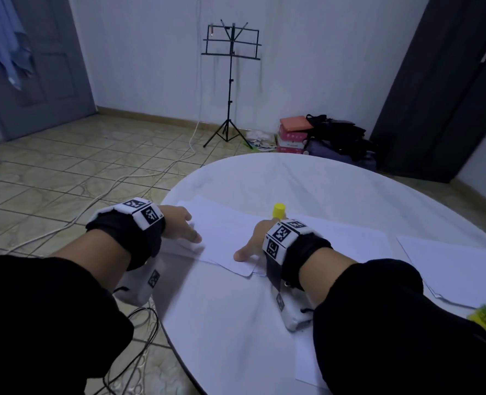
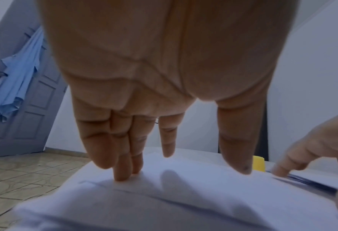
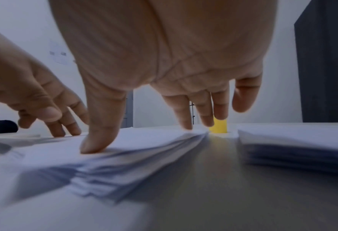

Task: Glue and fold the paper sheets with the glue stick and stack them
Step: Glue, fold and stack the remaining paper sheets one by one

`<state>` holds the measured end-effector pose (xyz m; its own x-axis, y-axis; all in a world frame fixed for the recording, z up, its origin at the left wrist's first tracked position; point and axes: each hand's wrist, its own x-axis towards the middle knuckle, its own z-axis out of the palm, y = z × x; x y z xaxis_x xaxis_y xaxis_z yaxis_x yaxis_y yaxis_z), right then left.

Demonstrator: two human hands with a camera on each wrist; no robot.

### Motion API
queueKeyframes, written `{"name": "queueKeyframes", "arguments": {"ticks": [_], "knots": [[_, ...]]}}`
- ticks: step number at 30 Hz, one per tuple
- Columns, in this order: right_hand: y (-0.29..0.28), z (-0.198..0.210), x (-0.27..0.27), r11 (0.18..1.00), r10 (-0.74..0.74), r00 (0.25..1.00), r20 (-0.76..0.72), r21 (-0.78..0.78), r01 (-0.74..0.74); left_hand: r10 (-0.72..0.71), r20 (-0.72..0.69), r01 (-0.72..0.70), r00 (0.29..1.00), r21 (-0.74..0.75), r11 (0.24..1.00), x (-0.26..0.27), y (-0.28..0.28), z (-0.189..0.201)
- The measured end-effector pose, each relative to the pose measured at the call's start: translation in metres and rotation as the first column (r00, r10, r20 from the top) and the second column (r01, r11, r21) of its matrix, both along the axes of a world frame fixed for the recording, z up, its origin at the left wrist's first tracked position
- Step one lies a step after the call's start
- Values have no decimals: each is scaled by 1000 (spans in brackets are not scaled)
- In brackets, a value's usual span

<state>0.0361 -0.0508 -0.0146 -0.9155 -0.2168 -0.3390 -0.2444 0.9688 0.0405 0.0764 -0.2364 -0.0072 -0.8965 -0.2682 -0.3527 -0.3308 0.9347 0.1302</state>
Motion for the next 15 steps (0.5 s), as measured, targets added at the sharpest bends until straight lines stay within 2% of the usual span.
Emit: {"name": "queueKeyframes", "arguments": {"ticks": [5,10,13,15], "knots": [[1,-3,-2,999,-22,999,47,51,19,12,42,-12,999,-10,1000,2,3,-5],[5,-6,3,1000,-13,1000,-14,17,13,-4,52,6,999,-37,999,1,12,-9],[-3,-2,9,998,-18,998,-57,-65,14,-5,60,10,998,-78,997,2,17,-12],[-7,-1,9,973,-39,999,-33,-228,31,3,65,3,998,-89,996,2,19,-13]]}}
